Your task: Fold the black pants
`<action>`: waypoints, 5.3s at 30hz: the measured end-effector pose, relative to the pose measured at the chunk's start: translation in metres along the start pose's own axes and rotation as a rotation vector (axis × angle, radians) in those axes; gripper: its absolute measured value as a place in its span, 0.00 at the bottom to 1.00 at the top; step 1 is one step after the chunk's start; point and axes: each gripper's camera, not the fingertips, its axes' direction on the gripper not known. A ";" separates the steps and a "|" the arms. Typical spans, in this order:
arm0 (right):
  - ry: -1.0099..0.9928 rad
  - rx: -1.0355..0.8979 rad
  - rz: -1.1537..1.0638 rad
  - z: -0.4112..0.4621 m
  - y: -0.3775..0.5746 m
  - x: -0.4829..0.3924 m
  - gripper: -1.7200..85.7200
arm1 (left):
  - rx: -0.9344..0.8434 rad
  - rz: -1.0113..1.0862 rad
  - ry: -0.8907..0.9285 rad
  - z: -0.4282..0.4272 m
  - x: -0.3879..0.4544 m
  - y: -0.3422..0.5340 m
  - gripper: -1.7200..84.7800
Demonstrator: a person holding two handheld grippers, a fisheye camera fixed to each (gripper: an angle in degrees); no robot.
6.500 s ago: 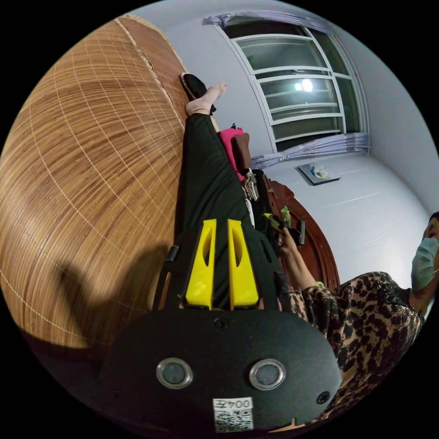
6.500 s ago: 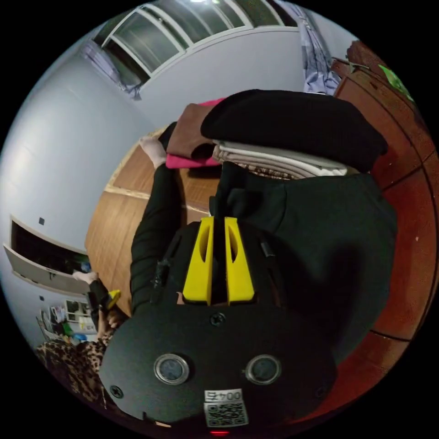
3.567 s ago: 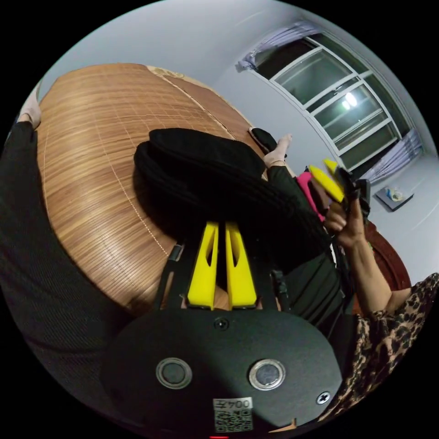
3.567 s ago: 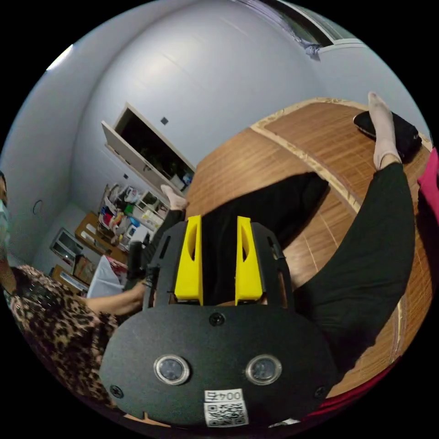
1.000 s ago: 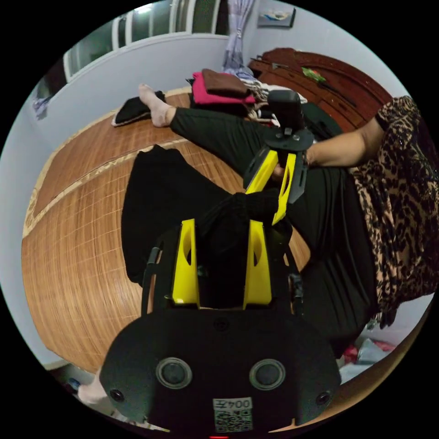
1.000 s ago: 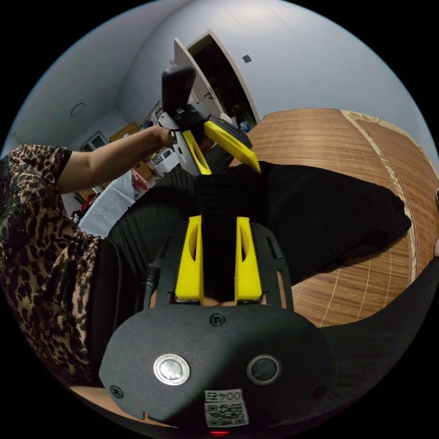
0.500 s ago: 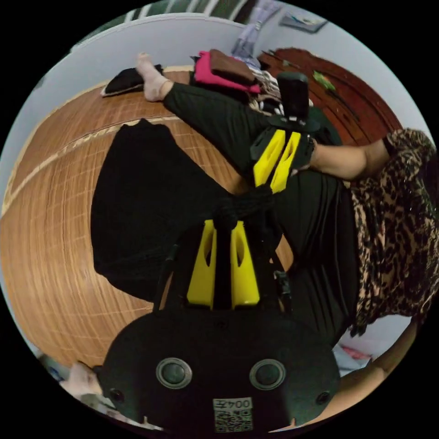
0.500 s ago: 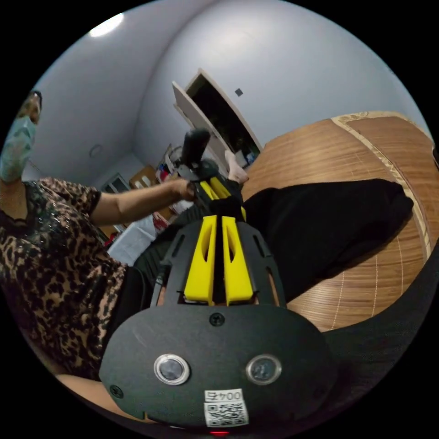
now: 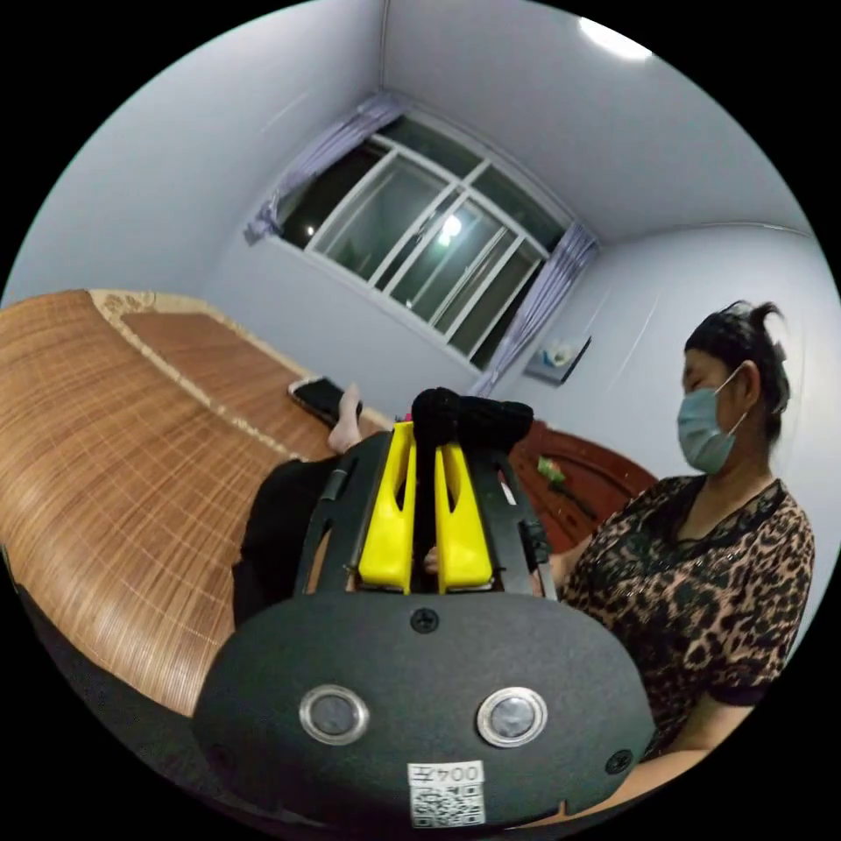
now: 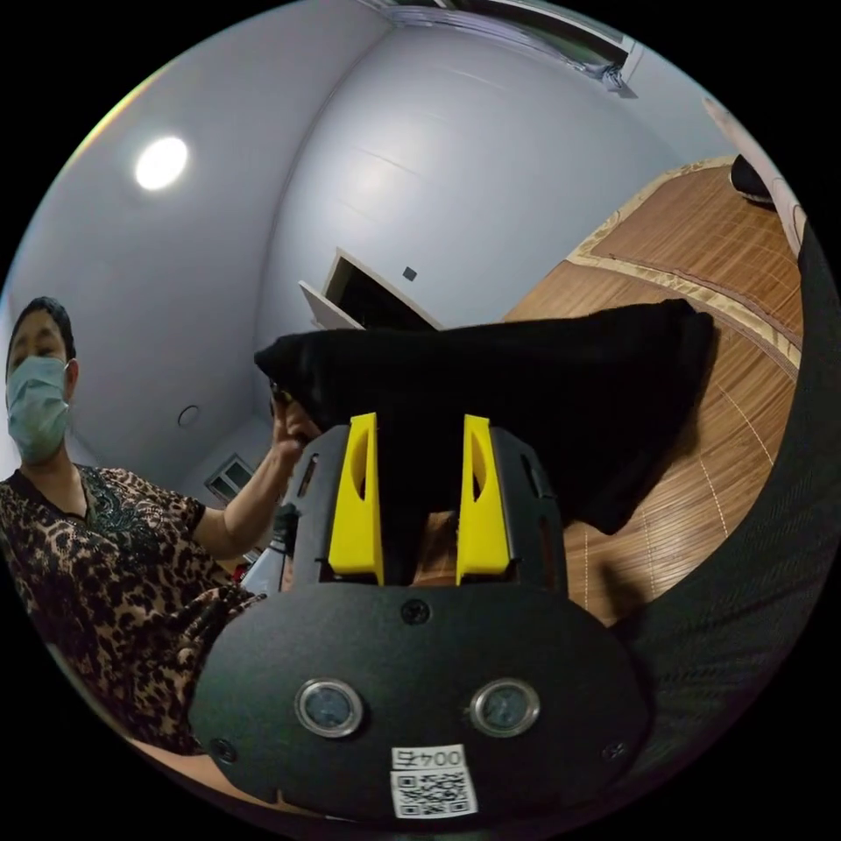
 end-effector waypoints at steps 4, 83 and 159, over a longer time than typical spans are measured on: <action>0.009 0.000 -0.001 -0.008 -0.003 0.002 0.20 | 0.169 0.074 0.101 -0.037 0.055 -0.046 0.03; 0.283 0.292 -0.470 -0.231 -0.154 -0.441 0.06 | 0.476 0.238 -0.452 -0.189 0.299 -0.048 0.03; 0.937 -0.378 -0.119 0.139 -0.190 -0.046 0.21 | -0.331 -0.369 -0.636 -0.063 -0.275 0.166 0.16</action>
